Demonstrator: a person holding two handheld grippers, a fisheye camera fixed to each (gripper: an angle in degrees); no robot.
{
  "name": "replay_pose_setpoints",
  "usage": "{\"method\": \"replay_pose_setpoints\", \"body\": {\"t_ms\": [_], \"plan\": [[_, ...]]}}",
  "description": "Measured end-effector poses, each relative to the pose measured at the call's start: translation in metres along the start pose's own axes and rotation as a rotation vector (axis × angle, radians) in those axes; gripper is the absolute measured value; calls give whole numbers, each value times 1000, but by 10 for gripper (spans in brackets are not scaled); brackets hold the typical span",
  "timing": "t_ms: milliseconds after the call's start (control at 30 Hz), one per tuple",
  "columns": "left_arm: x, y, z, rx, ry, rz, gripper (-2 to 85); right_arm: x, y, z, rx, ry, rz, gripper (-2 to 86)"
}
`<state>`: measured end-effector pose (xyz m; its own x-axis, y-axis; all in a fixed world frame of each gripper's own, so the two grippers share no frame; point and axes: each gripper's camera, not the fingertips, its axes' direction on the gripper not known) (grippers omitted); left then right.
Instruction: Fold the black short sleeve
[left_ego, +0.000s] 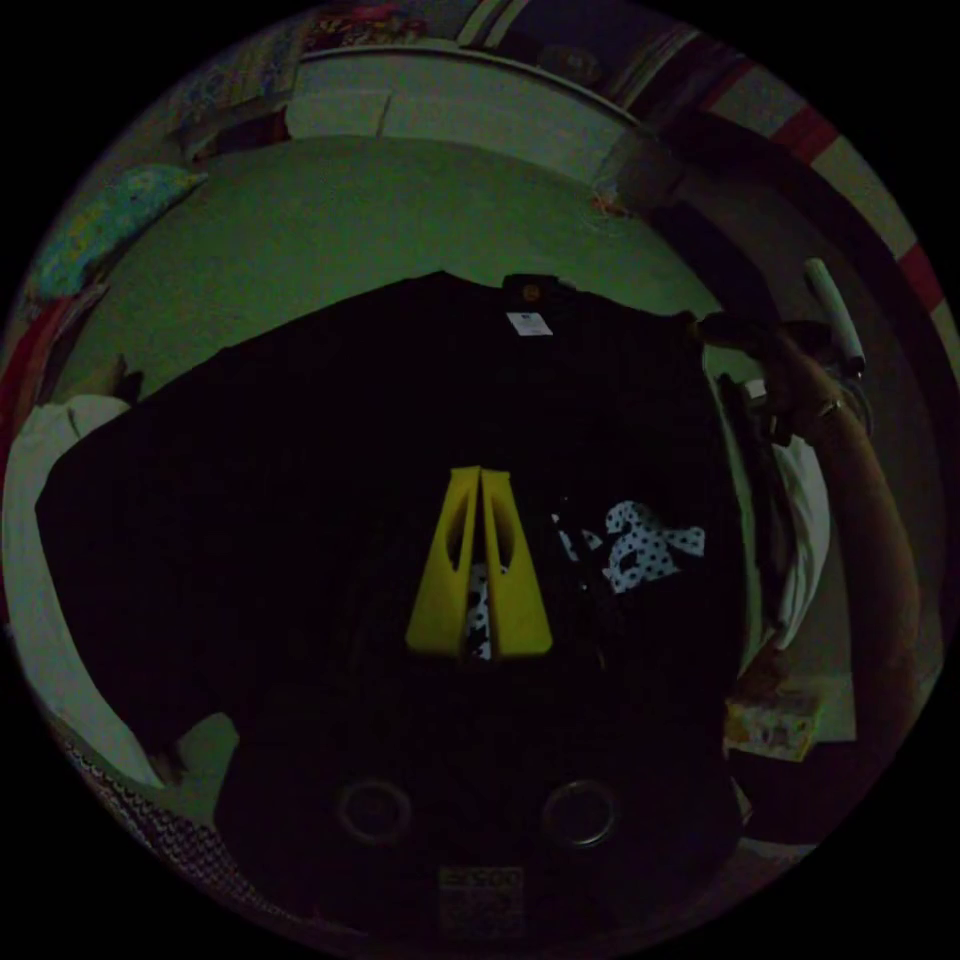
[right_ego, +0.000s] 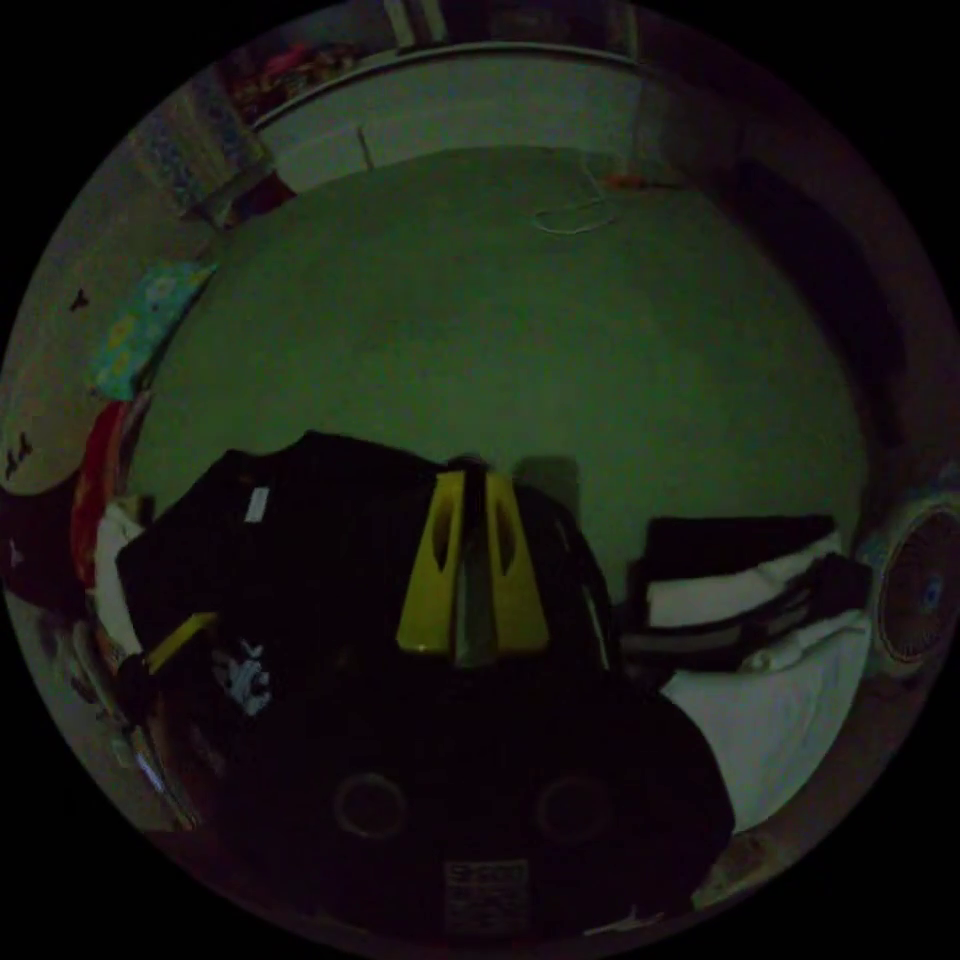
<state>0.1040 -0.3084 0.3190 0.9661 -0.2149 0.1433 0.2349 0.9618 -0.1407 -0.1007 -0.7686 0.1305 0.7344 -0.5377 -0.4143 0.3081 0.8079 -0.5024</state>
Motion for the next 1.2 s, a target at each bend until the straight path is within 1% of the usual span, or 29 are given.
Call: {"method": "replay_pose_setpoints", "body": {"t_ms": [33, 100, 167, 233, 267, 333, 433, 500, 567, 633, 700, 767, 833, 900, 933, 967, 1000, 1033, 1100, 1133, 1200], "plan": [[-1, 3, -2, 0, 6, 1, -5, -3, 3, 0, -1, 48, -7, 30], [-2, 7, -5, 1, 12, 5, -5, -11, 15, -8, 18, 31, -51, 49], [-4, 12, -9, 1, 3, 5, -5, -30, 50, -27, 93, -125, -206, 63], [-6, 18, -13, -1, 2, 9, -5, -46, 83, -37, 98, -215, -322, 103], [-7, 19, -14, -1, 4, 9, -5, -57, 105, -38, 85, -227, -374, 122], [-10, 26, -19, -6, 5, 12, -5, -75, 136, -32, 50, -182, -446, 140], [-13, 35, -25, -9, -9, 17, -5, -99, 170, -8, -19, -29, -498, 135], [-16, 40, -30, -10, -12, 20, -5, -106, 178, 7, -61, 21, -473, 96], [-19, 45, -33, -13, -17, 21, -5, -109, 184, 9, -59, 53, -447, 16], [-24, 52, -39, -18, -30, 20, -5, -105, 187, 5, -82, 76, -386, -7], [-28, 57, -43, -19, -33, 17, -5, -98, 191, 3, -95, 66, -316, -10], [-32, 63, -48, -12, -33, 13, -5, -91, 196, 8, -103, 2, -240, -6], [-36, 72, -57, 12, -51, 6, -5, -95, 201, 14, -116, -43, -232, 14], [-38, 79, -67, 23, -61, 6, -5, -98, 205, 5, -140, -83, -149, 42], [-40, 86, -76, 37, -56, 1, -5, -105, 215, -10, -77, -110, -140, 54], [-40, 90, -81, 42, -53, 1, -5, -116, 229, -24, -5, -141, -177, 60], [-39, 100, -92, 39, -55, 16, -4, -123, 235, -28, 10, -148, -196, 61], [-39, 111, -104, 29, -71, 26, -4, -136, 248, -28, 0, -138, -224, 60], [-42, 132, -124, 26, -110, 36, -4, -154, 264, -13, -79, -87, -264, 50], [-46, 149, -136, 29, -139, 51, -4, -163, 274, 3, -167, -27, -289, 39], [-59, 178, -151, 10, -169, 48, -3, -164, 284, 4, -152, 0, -250, 11]]}}
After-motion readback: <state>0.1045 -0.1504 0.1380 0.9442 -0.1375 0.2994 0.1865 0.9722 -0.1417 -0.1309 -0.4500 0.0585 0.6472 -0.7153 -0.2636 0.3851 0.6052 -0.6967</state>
